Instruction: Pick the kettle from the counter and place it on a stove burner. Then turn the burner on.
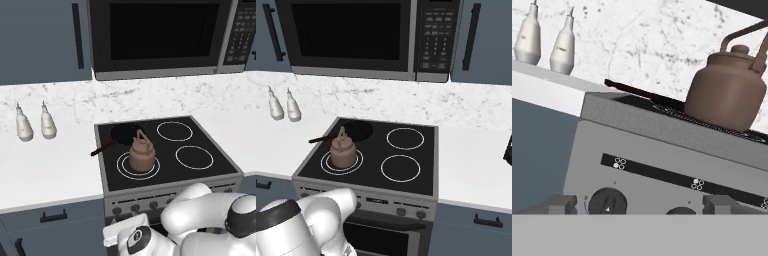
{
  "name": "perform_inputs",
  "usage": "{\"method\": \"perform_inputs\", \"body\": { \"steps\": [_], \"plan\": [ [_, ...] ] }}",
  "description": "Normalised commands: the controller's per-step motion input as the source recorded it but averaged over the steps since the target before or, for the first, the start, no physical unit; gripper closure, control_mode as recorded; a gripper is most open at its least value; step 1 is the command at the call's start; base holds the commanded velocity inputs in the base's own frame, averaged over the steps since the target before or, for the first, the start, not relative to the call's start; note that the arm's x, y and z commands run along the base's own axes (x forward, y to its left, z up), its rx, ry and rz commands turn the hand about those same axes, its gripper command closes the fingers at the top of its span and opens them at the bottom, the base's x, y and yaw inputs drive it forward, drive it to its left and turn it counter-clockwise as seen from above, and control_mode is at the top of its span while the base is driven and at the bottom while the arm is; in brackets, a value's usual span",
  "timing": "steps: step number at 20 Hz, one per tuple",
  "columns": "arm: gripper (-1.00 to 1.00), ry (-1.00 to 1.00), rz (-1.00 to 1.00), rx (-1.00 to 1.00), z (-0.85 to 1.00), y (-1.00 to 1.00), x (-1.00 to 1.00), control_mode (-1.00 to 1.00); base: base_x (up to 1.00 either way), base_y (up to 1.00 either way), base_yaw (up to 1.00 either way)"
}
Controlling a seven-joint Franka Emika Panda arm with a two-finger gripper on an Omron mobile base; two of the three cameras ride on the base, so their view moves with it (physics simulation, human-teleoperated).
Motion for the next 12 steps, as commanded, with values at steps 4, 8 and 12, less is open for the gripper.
{"method": "perform_inputs", "body": {
  "steps": [4, 8, 12],
  "plan": [
    [-1.0, 0.07, 0.0, 0.04, -0.24, 0.0, 0.0, -1.0, 0.0, 0.0, 0.0],
    [-1.0, 0.05, 0.0, 0.04, -0.05, 0.0, 0.01, -1.0, 0.0, 0.0, 0.0],
    [-1.0, 0.0, 0.0, 0.02, 0.01, -0.13, 0.11, -1.0, 0.0, 0.0, 0.0]
  ]
}}
